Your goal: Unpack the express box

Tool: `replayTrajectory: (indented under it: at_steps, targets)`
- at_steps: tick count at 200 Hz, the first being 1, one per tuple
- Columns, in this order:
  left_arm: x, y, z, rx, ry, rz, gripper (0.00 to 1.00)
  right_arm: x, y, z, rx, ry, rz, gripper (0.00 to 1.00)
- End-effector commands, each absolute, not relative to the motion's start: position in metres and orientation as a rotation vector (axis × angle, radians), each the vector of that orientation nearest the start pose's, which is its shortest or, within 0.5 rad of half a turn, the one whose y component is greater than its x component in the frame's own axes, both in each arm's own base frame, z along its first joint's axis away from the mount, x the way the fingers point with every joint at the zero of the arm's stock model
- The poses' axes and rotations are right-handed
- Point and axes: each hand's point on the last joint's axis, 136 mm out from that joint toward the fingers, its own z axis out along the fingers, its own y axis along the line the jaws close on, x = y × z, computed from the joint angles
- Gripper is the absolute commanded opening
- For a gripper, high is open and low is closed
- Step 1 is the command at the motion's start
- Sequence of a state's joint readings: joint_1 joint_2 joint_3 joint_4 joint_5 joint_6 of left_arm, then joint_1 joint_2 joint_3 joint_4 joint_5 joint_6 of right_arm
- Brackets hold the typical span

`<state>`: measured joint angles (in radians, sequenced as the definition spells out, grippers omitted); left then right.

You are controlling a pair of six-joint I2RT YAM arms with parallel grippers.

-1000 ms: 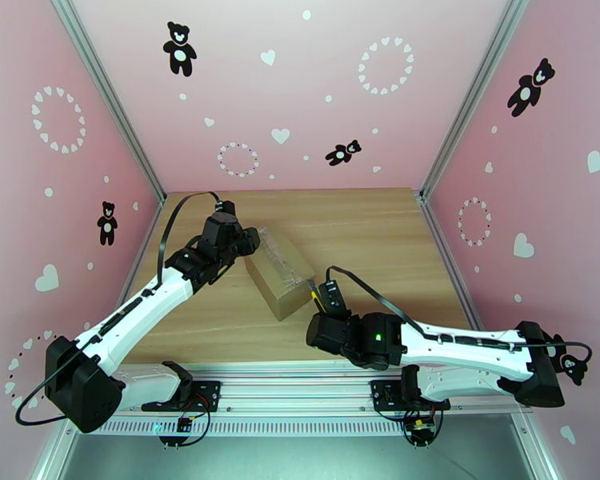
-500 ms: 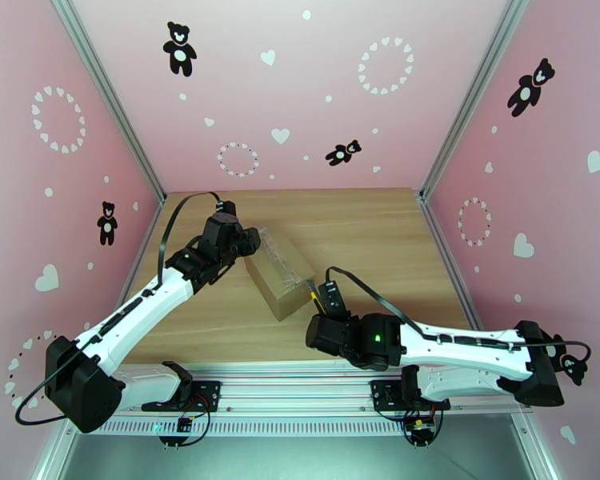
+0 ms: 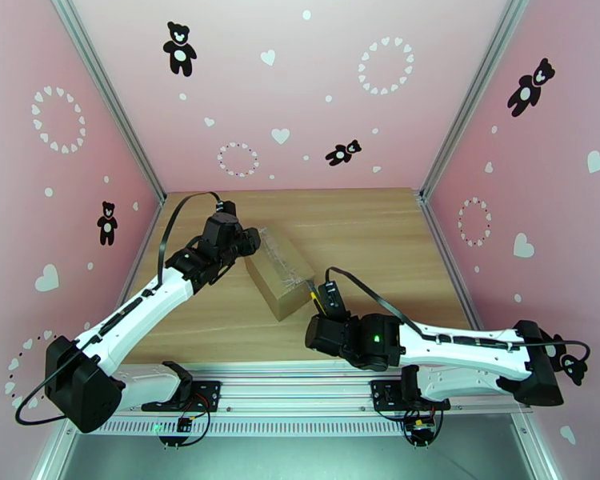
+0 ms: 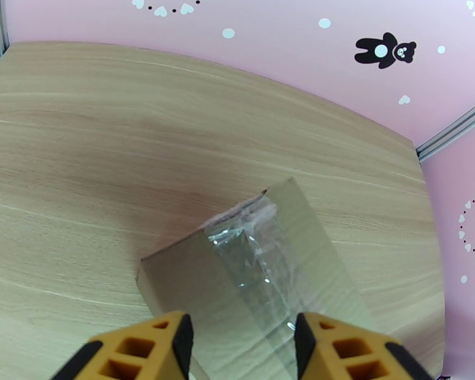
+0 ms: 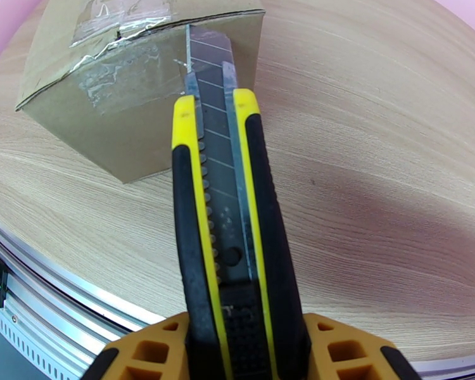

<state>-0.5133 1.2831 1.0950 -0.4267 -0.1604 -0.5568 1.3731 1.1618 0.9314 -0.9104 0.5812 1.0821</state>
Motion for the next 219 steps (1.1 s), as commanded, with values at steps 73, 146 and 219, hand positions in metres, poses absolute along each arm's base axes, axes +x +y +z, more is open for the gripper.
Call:
replayTrajectory:
  at_steps: [73, 146, 219]
  targets:
    - [0.355, -0.172, 0.233, -0.127, 2.221, -0.426, 0.50, 0.147, 0.234, 0.176, -0.145, 2.418, 0.261, 0.00]
    - [0.354, -0.172, 0.233, -0.131, 2.217, -0.426, 0.50, 0.148, 0.236, 0.176, -0.158, 2.441, 0.247, 0.00]
    - [0.353, -0.170, 0.230, -0.131, 2.222, -0.415, 0.50, 0.147, 0.236, 0.170, -0.162, 2.463, 0.229, 0.00]
